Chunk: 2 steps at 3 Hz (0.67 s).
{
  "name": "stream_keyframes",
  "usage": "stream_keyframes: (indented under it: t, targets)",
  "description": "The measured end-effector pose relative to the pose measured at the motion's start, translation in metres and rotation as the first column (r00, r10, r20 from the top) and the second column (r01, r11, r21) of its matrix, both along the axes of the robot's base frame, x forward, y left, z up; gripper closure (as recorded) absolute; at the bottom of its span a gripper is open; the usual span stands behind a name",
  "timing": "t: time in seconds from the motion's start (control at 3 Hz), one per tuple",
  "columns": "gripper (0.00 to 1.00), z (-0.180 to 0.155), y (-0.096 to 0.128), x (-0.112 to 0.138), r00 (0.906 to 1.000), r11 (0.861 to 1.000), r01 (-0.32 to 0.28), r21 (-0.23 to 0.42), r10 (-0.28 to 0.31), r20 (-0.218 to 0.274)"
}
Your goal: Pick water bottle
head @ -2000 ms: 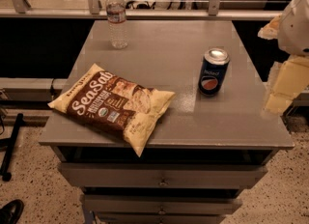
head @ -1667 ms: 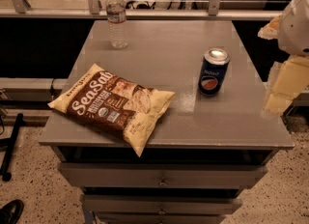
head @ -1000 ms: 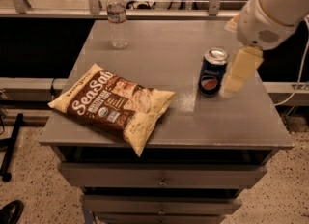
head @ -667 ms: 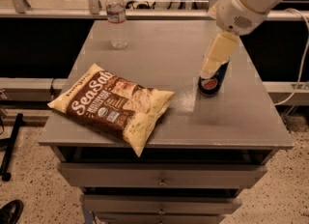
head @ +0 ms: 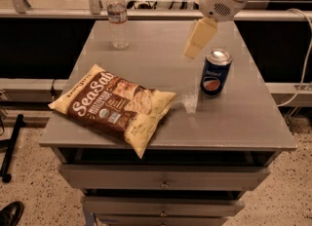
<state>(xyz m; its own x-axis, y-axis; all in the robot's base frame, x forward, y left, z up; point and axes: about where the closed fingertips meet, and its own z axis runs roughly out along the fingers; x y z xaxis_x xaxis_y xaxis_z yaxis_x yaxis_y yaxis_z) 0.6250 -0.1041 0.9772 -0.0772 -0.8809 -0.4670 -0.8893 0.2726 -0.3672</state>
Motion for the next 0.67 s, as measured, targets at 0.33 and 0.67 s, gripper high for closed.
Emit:
stream_keyframes:
  t: [0.33, 0.67]
  targets:
    - [0.0, -0.002, 0.019, 0.017, 0.9991, 1.0, 0.003, 0.007, -0.003, 0.041]
    - [0.0, -0.005, 0.05, 0.05, 0.9965, 0.999, 0.005, 0.049, -0.009, 0.083]
